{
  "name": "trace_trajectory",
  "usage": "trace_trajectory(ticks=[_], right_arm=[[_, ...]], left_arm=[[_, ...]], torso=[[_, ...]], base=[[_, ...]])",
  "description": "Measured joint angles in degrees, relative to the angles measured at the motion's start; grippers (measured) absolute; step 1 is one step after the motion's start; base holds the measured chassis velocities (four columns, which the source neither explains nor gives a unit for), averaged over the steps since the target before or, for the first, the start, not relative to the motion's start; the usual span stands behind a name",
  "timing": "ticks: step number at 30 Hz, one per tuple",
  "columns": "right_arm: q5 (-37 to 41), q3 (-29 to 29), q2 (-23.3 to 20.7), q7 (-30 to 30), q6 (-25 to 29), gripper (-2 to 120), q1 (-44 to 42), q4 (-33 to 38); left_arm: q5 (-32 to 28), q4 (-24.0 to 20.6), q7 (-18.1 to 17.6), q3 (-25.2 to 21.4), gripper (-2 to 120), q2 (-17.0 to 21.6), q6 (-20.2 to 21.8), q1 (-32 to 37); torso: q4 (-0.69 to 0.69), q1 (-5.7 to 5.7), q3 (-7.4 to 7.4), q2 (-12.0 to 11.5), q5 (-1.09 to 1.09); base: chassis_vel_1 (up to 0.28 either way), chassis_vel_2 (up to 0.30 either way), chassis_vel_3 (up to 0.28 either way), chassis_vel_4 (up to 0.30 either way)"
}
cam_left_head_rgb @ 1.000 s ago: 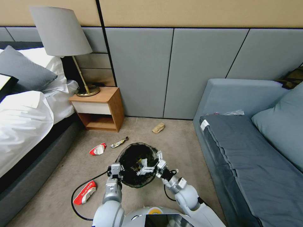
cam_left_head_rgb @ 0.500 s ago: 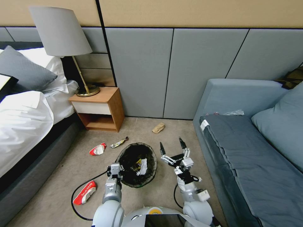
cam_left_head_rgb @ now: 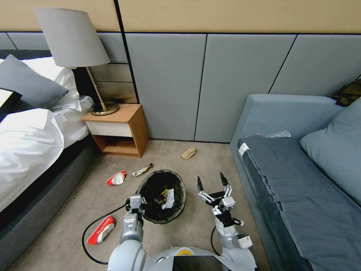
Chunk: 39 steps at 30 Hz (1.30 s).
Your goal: Pick up the trash bin, then pick up the garbage from the floor and place it into the trash bin.
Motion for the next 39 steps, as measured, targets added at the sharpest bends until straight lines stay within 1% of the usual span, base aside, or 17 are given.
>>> trace_trajectory(ticks=[9, 15, 18, 19, 24, 27, 29, 30, 33, 34, 35, 37, 39], right_arm=[[0.03, 0.74, 0.03, -0.48, 0.50, 100, 0.81, -1.02], [0.22, 1.06, -0.12, -0.85, 0.39, 100, 1.26, -1.16], [0.48, 1.05, -0.17, -0.97, 0.08, 100, 1.43, -1.16], [0.52, 1.01, -0.16, -0.99, -0.03, 100, 1.57, -1.15], [0.54, 0.57, -0.12, -1.10, -0.32, 100, 1.88, -1.19], [0.52, 0.33, -0.11, -1.13, -0.51, 100, 2.04, -1.26], [0.53, 0.21, -0.11, -1.12, -0.70, 100, 2.24, -1.28], [0.53, 0.18, -0.12, -1.12, -0.74, 100, 2.38, -1.29], [0.56, 0.12, -0.13, -1.12, -0.81, 100, 2.57, -1.36], [0.56, 0.12, -0.14, -1.12, -0.81, 100, 2.55, -1.37], [0.56, 0.12, -0.14, -1.12, -0.81, 100, 2.55, -1.37], [0.58, 0.15, -0.14, -1.13, -0.81, 100, 2.57, -1.48], [0.58, 0.17, -0.14, -1.12, -0.77, 100, 2.58, -1.60]], left_arm=[[0.01, -0.03, -0.01, -0.08, 0, -0.09, -0.10, 0.15], [0.00, -0.05, -0.03, -0.18, 0, -0.13, -0.14, 0.17], [-0.17, -0.10, -0.10, -0.23, 0, -0.09, -0.14, 0.17], [-0.17, -0.17, -0.11, -0.23, 0, -0.10, -0.16, 0.25], [-0.17, -0.27, -0.15, -0.31, 0, -0.15, -0.23, 0.52], [-0.17, -0.38, -0.18, -0.43, 0, -0.16, -0.33, 0.66], [-0.15, -0.46, -0.18, -0.44, 0, -0.21, -0.44, 0.84], [-0.09, -0.48, -0.18, -0.45, 0, -0.23, -0.50, 0.91], [0.06, -0.48, -0.19, -0.43, 0, -0.32, -0.54, 1.02], [0.12, -0.48, -0.19, -0.41, 0, -0.34, -0.55, 0.96], [0.12, -0.48, -0.19, -0.41, 0, -0.34, -0.55, 0.96], [0.19, -0.49, -0.17, -0.28, 0, -0.39, -0.55, 0.87], [0.25, -0.49, -0.18, -0.25, 0, -0.42, -0.55, 0.76]], torso=[[0.00, -0.01, 0.00, 0.00, 0.00], [0.00, -0.01, 0.00, 0.00, 0.00], [-0.01, 0.00, 0.00, 0.00, -0.02], [0.00, 0.00, 0.00, 0.00, 0.01], [0.01, 0.00, 0.00, 0.00, 0.01], [-0.01, 0.00, 0.00, 0.00, -0.02], [0.00, 0.00, 0.01, 0.00, 0.03], [0.00, 0.00, 0.00, 0.00, -0.01], [0.02, 0.00, 0.00, 0.00, 0.02], [0.00, 0.00, 0.00, 0.00, -0.03], [0.00, 0.00, 0.00, 0.00, -0.03], [0.00, 0.00, 0.01, 0.00, 0.02], [-0.01, 0.00, 0.00, 0.00, 0.01]], base=[[-0.003, 0.008, 0.005, -0.004], [-0.115, 0.124, 0.129, -0.107], [-0.205, 0.204, 0.229, -0.215], [-0.250, 0.226, 0.235, -0.231], [-0.245, 0.232, 0.233, -0.229], [-0.249, 0.249, 0.252, -0.263], [-0.261, 0.268, 0.233, -0.264], [-0.240, 0.225, 0.242, -0.236], [-0.234, 0.241, 0.241, -0.235], [-0.252, 0.235, 0.245, -0.232], [-0.252, 0.235, 0.245, -0.232], [-0.251, 0.225, 0.237, -0.237], [-0.251, 0.223, 0.241, -0.236]])
